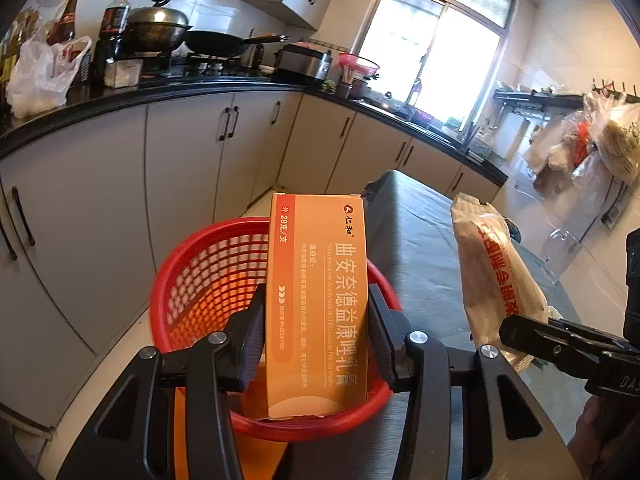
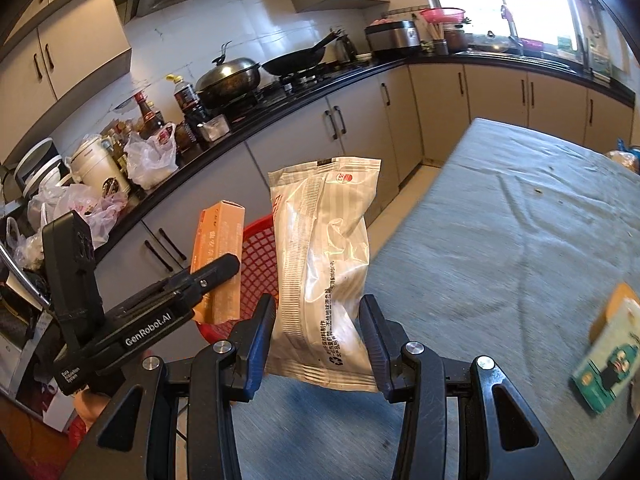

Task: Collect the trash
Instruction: 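Carry the orange box with the left tool while the right tool carries the packet to the red basket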

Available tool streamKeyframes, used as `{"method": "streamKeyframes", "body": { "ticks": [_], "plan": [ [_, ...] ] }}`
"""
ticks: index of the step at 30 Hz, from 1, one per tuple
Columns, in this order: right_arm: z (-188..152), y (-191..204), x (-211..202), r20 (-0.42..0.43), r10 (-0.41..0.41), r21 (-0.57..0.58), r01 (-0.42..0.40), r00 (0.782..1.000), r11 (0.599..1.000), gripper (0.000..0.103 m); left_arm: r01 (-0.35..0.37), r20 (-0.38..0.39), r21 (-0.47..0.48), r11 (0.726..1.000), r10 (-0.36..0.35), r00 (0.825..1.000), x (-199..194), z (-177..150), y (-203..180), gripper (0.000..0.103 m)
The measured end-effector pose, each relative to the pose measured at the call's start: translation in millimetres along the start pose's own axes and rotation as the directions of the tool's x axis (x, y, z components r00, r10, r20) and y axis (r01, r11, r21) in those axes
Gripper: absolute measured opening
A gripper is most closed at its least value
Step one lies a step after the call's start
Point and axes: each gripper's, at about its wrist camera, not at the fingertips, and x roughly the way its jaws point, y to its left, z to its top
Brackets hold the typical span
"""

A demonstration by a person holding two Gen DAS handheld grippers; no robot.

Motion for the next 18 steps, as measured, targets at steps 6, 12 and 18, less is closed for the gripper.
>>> {"method": "streamKeyframes", "body": {
  "ticks": [6,12,18],
  "plan": [
    [9.8,10.3,26.6,-0.04,0.021,-0.003,-0.021,0.999,1.0,0.047,-0.021,-0.013,-0.025,0.999,0.021,1.0,4.1,-0.1,16.7,0.045],
    [12.6,10.6,54.2,-0.087,0.021,0.007,-0.02,0.996,1.0,0.047,-0.036,-0.027,-0.04,0.999,0.035,0.999,11.4,-1.1,26.2,0.045],
    [14.4,9.9,70.8,-0.112,0.02,0.012,-0.019,0.994,1.0,0.047,-0.044,-0.039,-0.052,0.998,0.042,0.998,17.7,-0.8,33.8,0.045]
  ]
}}
